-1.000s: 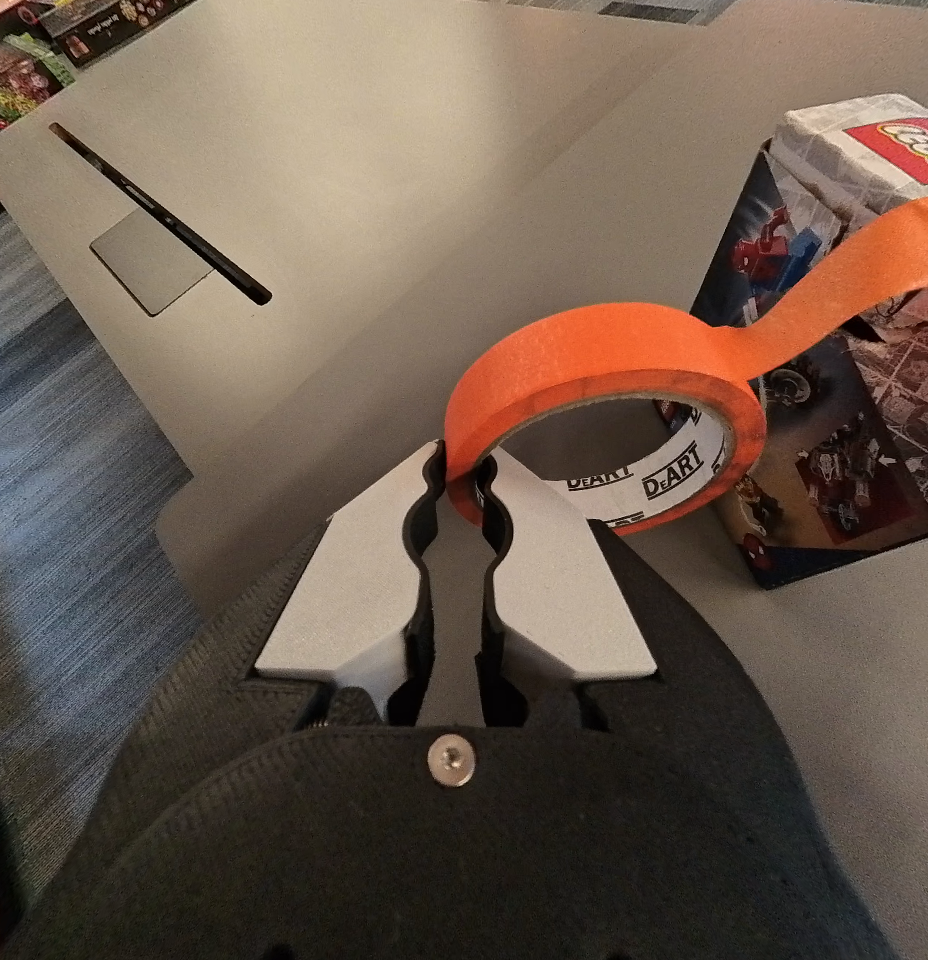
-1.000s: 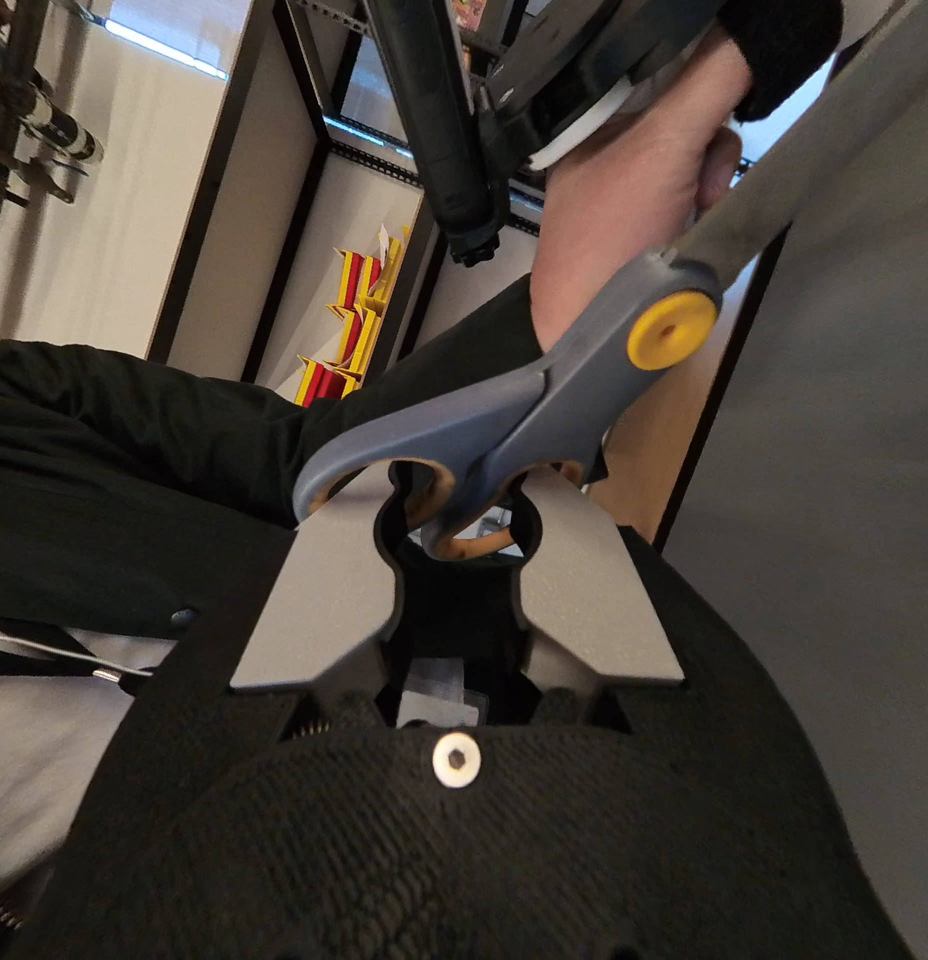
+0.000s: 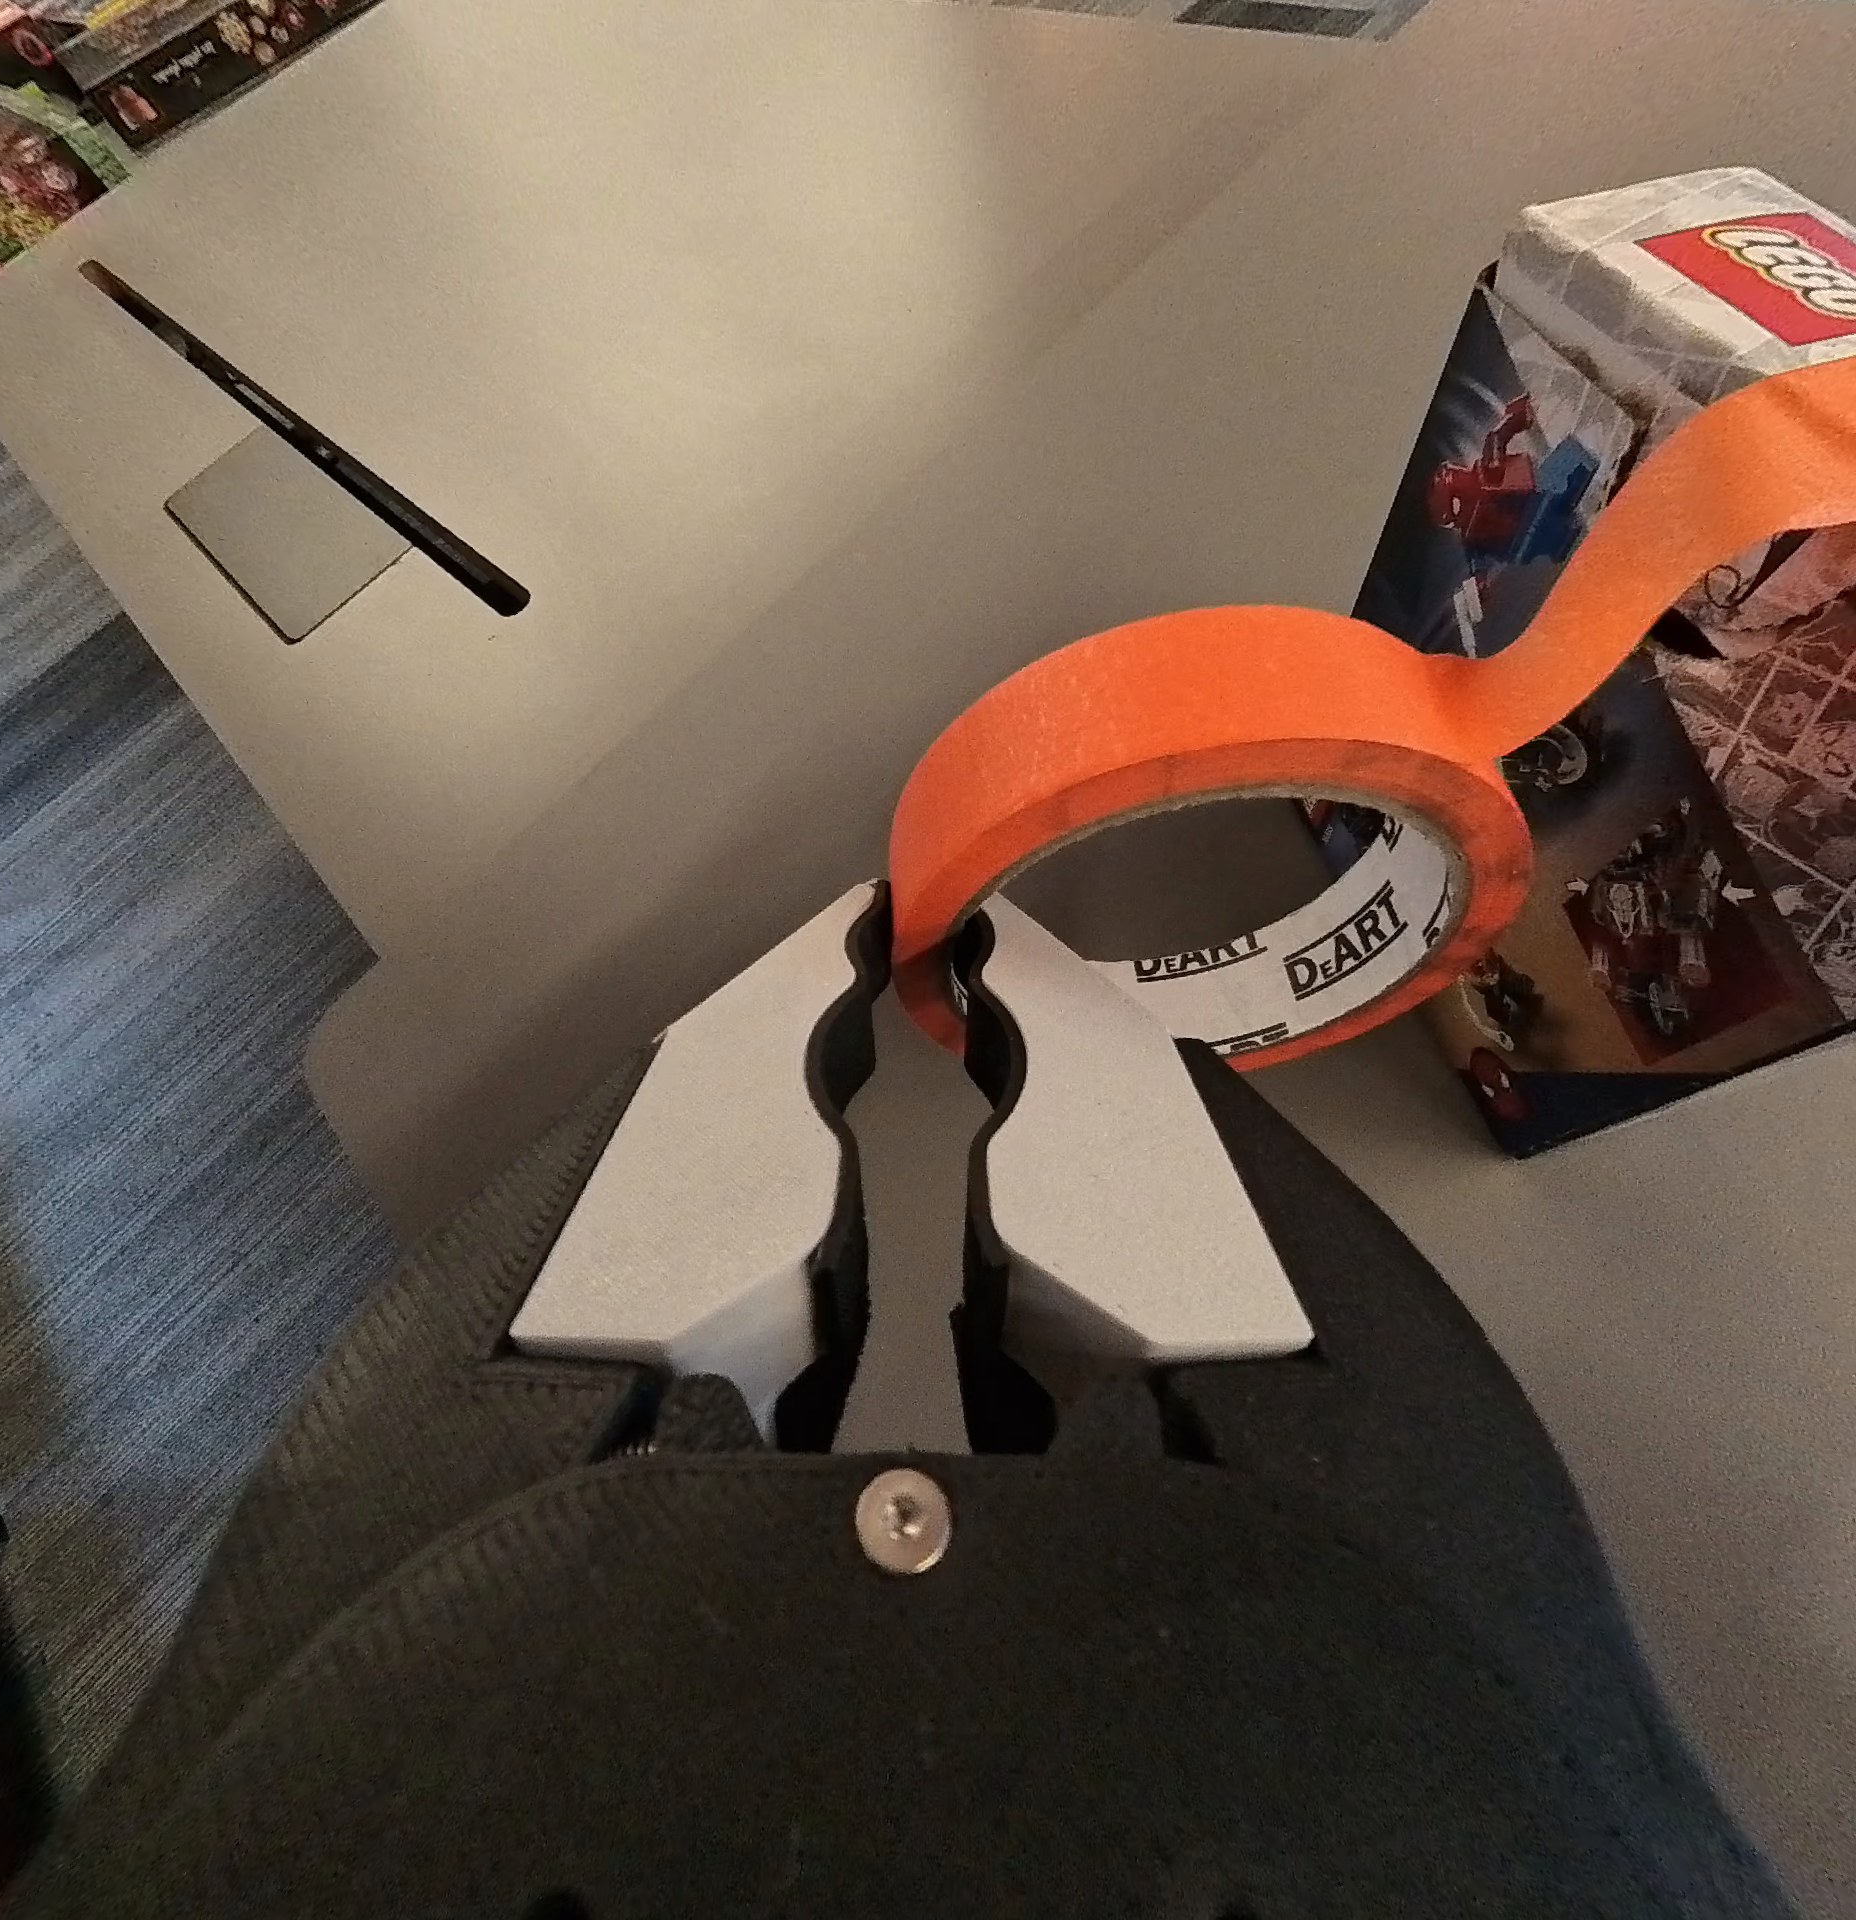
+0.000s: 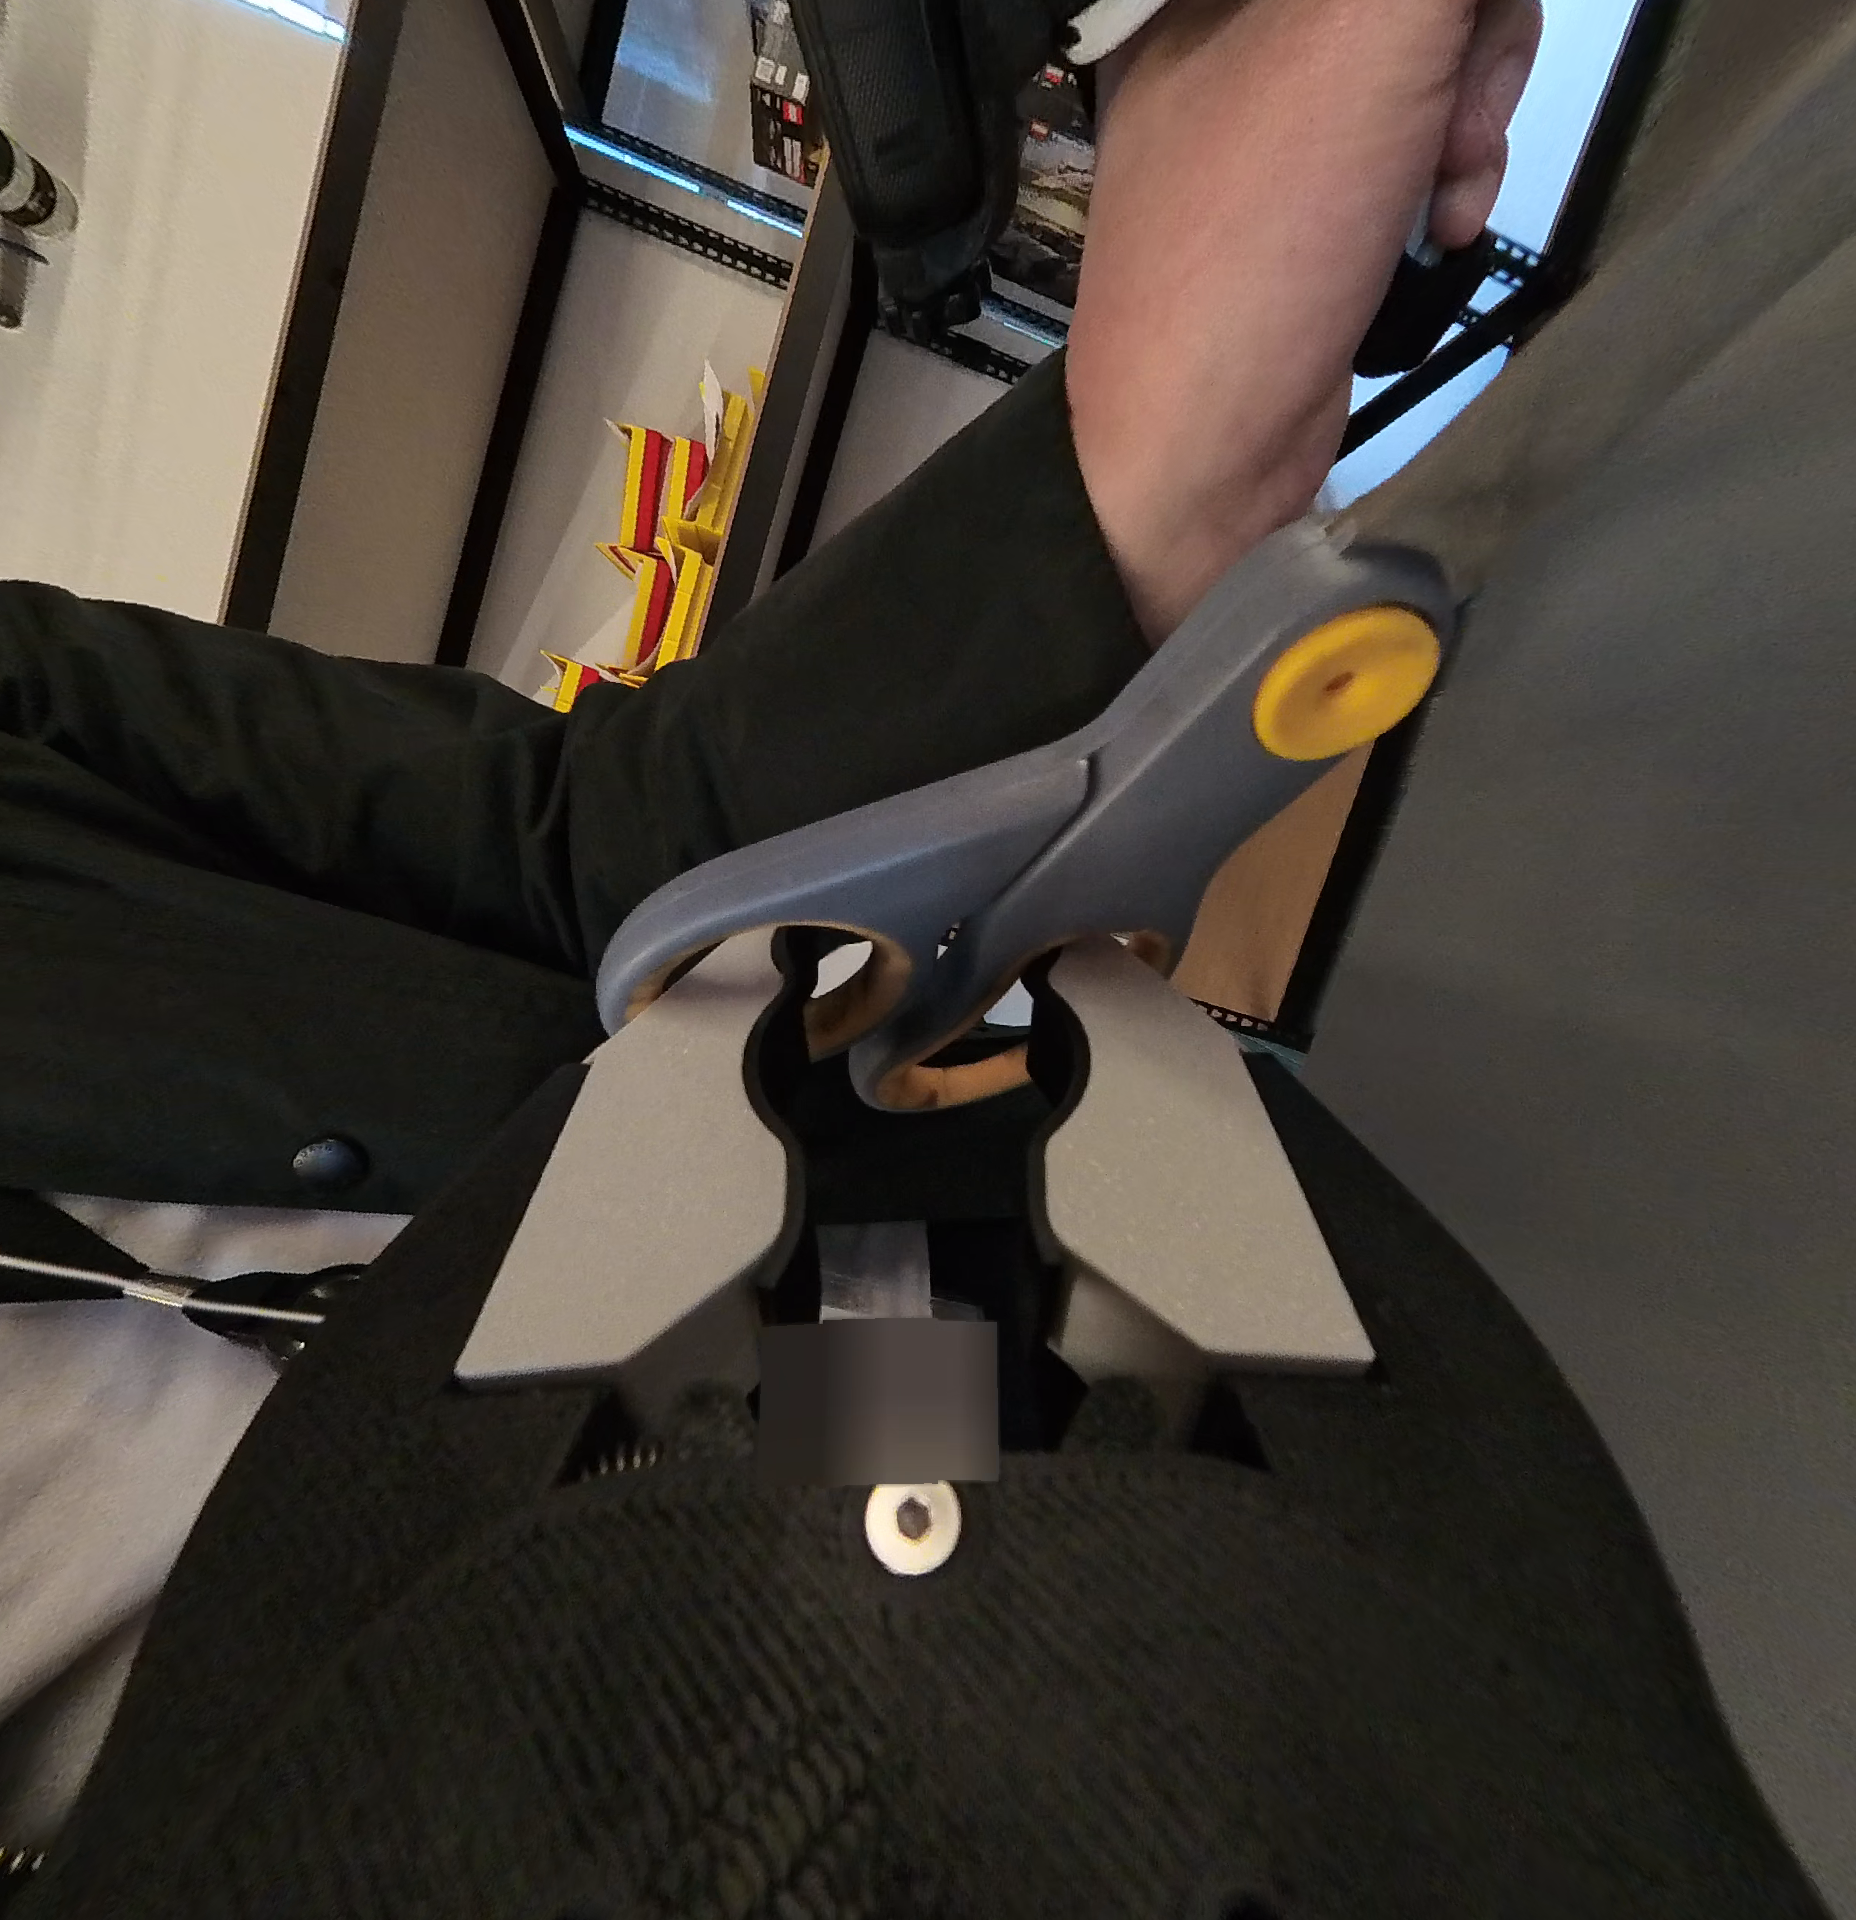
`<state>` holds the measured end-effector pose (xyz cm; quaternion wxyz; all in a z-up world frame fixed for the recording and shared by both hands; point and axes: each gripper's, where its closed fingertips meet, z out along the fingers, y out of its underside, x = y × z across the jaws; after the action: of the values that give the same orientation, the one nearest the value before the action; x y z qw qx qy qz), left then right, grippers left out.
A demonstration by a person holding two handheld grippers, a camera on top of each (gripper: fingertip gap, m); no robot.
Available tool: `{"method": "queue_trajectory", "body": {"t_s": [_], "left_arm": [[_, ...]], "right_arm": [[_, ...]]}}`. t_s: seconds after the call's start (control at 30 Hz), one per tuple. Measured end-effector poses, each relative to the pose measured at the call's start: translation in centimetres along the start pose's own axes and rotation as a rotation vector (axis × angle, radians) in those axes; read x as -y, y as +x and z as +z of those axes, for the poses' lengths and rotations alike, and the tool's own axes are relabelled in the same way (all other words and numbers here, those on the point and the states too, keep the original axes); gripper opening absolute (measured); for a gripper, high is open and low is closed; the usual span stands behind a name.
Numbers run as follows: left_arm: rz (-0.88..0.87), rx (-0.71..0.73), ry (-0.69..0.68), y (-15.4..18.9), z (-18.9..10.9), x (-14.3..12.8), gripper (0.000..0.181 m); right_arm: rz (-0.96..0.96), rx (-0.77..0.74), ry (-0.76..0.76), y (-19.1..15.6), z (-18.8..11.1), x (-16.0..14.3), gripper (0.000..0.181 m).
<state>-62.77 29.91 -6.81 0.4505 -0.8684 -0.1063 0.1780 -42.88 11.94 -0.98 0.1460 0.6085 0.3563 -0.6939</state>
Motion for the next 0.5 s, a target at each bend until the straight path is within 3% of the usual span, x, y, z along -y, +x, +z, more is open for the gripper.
{"method": "queue_trajectory", "body": {"t_s": [0.5], "left_arm": [[-0.004, 0.002, 0.004, -0.14, -0.30, -0.04, 0.009]], "right_arm": [[0.007, -0.019, -0.022, 0.07, 0.00, -0.38, 0.038]]}}
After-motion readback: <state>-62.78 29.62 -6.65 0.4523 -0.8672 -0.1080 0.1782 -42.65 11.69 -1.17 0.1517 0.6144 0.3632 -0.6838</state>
